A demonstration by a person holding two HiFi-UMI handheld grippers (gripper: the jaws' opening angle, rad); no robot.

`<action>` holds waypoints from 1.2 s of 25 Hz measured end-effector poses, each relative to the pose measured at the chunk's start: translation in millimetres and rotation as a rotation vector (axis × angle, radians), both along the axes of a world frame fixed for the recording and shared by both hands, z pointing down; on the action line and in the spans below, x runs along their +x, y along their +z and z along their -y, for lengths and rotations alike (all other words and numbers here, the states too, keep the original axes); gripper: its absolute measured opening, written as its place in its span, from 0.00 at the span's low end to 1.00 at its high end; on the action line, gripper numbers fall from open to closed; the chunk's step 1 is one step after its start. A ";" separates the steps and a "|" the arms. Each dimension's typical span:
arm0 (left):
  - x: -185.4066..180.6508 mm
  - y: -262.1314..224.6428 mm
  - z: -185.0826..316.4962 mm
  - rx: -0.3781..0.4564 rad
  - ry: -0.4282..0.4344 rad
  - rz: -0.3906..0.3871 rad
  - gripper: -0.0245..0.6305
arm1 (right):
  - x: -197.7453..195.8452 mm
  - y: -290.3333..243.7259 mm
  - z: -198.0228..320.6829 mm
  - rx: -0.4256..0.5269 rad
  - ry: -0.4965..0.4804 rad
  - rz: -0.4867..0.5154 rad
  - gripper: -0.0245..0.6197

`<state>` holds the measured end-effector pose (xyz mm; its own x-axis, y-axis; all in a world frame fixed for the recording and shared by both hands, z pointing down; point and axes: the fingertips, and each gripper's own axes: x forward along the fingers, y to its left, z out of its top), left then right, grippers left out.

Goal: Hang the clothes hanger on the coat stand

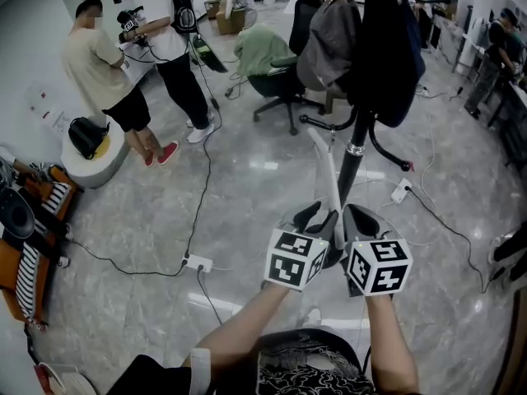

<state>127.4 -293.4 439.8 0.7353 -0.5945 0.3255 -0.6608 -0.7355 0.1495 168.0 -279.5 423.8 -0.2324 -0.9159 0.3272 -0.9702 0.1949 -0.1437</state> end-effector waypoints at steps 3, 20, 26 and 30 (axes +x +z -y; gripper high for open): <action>-2.4 -5.1 -10.1 0.014 0.008 -0.013 0.25 | -4.8 -1.3 -9.6 0.009 -0.005 -0.004 0.04; -12.1 -29.6 -37.7 0.065 0.018 -0.041 0.05 | -26.5 -17.3 -38.5 0.056 -0.052 -0.060 0.04; -18.9 -32.7 -40.0 0.073 0.011 -0.036 0.05 | -32.3 -21.4 -40.7 0.066 -0.055 -0.061 0.04; -24.0 -31.3 -39.2 0.070 0.007 -0.033 0.05 | -37.5 -21.5 -40.3 0.068 -0.059 -0.060 0.04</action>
<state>103.4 -254.2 408.6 0.7490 -0.6099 0.2588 -0.6515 -0.7492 0.1198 130.6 -239.2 402.4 -0.2686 -0.9218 0.2797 -0.9632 0.2593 -0.0703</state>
